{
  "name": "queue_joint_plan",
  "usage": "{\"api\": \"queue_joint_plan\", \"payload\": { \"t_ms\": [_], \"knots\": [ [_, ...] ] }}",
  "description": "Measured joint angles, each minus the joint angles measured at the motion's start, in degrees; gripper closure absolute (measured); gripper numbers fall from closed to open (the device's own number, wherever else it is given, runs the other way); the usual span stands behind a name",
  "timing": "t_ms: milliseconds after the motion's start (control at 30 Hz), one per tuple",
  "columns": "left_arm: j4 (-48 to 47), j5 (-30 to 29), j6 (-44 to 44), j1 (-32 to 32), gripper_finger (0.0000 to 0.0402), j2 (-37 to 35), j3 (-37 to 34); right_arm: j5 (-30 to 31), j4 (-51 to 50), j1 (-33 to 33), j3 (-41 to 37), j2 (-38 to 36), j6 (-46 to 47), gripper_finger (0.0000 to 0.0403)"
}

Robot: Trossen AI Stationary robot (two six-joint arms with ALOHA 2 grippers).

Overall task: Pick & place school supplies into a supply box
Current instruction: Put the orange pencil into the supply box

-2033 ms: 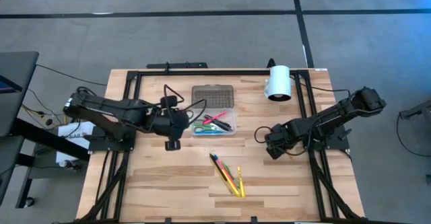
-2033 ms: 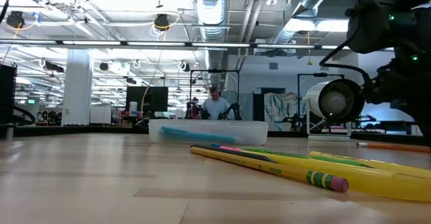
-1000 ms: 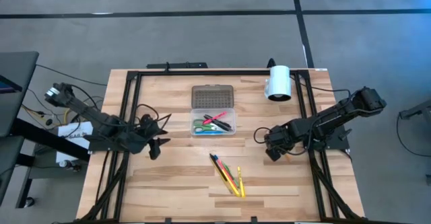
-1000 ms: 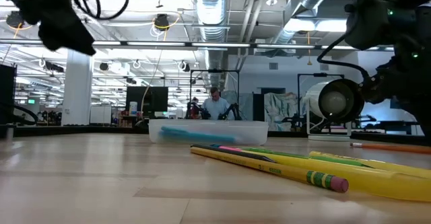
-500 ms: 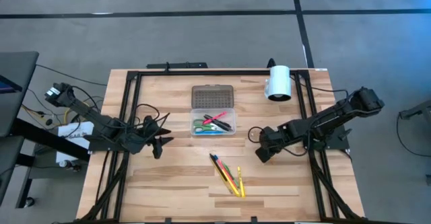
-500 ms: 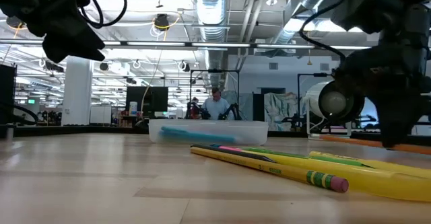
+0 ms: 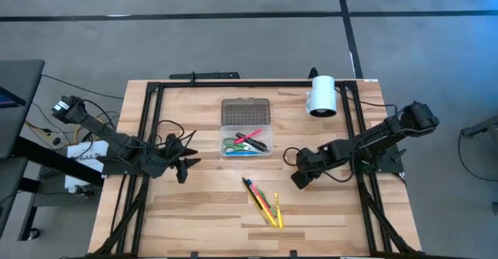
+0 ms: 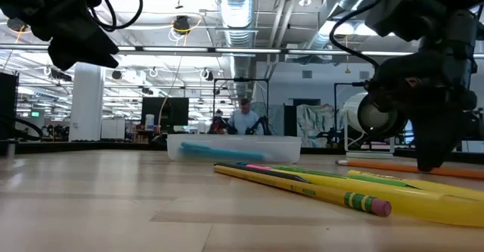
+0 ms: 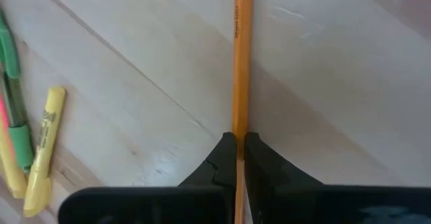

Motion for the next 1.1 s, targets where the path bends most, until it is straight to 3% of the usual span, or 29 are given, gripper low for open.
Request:
{"api": "queue_joint_plan", "payload": {
  "t_ms": [533, 1100],
  "knots": [
    [1.10, -0.53, 0.17, 0.00, 0.0245, 0.00, 0.00, -0.14, 3.34, 1.85, -0.14, -1.22, -1.49, 0.0403],
    [1.38, -0.85, 0.29, -0.01, 0.0245, 0.00, -0.02, 0.03, 8.52, 4.23, 6.24, -2.08, -13.84, 0.0403]
  ]
}}
